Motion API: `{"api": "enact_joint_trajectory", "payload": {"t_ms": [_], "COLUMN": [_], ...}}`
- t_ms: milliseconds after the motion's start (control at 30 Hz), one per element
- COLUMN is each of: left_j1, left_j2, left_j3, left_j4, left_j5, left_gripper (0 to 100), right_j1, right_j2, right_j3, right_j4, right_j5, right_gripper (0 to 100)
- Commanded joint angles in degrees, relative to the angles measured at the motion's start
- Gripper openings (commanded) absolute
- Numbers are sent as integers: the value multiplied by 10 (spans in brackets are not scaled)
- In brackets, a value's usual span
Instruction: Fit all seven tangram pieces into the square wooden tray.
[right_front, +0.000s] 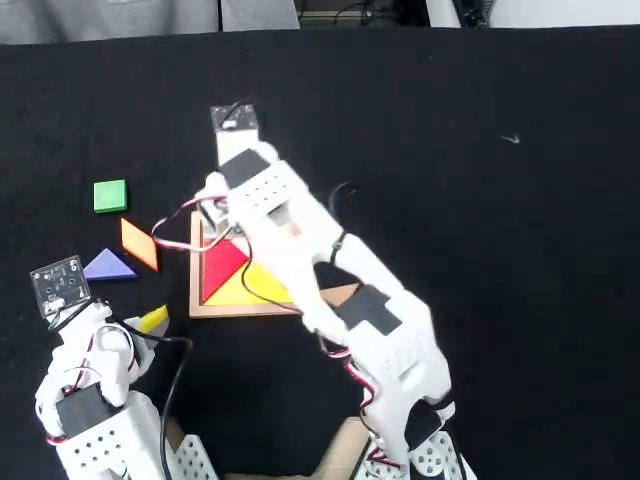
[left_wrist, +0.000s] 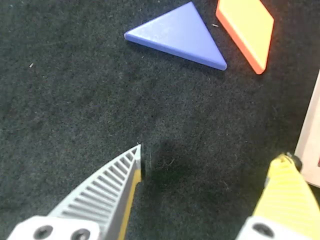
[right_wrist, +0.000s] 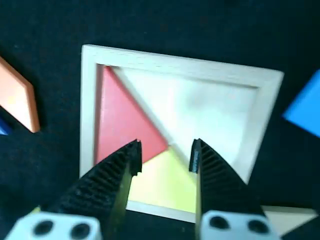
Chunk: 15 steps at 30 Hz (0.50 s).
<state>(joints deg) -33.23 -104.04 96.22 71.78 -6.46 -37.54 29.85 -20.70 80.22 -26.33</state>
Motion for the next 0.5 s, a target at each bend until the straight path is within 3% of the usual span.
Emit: {"api": "enact_joint_trajectory", "payload": {"t_ms": [0, 467], "left_j1": [-6, -6], "left_j2": [-4, -4], "left_j3": [12, 12], "left_j4": [4, 4], "left_j5": [-4, -4], "left_gripper": [385, 385], "right_j1": [18, 17], "right_j2": [-6, 73], "right_j3": [-34, -14], "right_j4": [4, -29], "right_j5": [41, 68], "right_gripper": [28, 11]}}
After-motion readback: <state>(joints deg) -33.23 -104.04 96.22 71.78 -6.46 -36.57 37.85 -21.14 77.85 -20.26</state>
